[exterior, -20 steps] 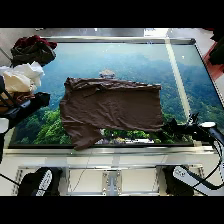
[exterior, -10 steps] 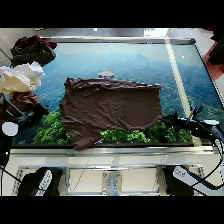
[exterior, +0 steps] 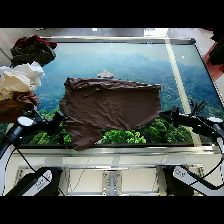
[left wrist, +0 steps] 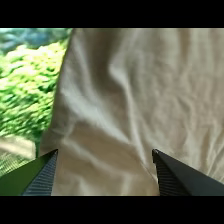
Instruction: Fold the shirts.
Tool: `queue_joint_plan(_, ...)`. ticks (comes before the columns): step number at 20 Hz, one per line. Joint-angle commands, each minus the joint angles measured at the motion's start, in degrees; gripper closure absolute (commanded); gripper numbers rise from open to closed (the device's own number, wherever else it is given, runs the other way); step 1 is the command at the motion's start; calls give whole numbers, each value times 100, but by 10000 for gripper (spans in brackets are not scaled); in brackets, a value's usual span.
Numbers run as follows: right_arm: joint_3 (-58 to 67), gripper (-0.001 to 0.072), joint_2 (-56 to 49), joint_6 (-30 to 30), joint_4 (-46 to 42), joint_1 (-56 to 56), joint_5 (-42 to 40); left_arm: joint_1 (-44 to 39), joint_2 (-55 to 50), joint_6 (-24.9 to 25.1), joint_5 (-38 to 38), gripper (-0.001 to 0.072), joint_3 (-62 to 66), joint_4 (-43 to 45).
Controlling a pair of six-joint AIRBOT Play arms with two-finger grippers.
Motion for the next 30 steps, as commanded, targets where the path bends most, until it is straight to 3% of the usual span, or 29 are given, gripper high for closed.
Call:
queue_joint_plan(1,13,686,39,-72,319,2,155,4,-365,149,129,7,-15,-240)
queue_joint_plan(5,13,686,85,-68,400,2,151,33,-363,175,149,7,155,-138)
queue_joint_plan(7,13,686,85,-66,431,2,153,33,-363,293,-243,7,474,83)
queue_joint_plan(11,11,686,85,-68,492,2,98,35,-214,-136,-1276,7,1117,1600)
queue_joint_plan(14,13,686,85,-66,529,2,48,35,-114,-199,-1399,7,1095,2164)
queue_joint_plan(19,11,686,85,-66,752,2,42,35,-122,-133,-595,9,885,1685)
queue_joint_plan(23,11,686,85,-68,997,2,52,35,-452,149,-492,16,699,1058)
queue_joint_plan(25,11,686,85,-68,997,2,111,138,-461,127,-367,129,658,966)
queue_joint_plan(26,11,686,85,-68,999,2,118,330,-461,166,-398,129,658,820)
queue_joint_plan(30,11,686,85,-70,1036,2,96,1226,-463,1084,-748,129,562,-44)
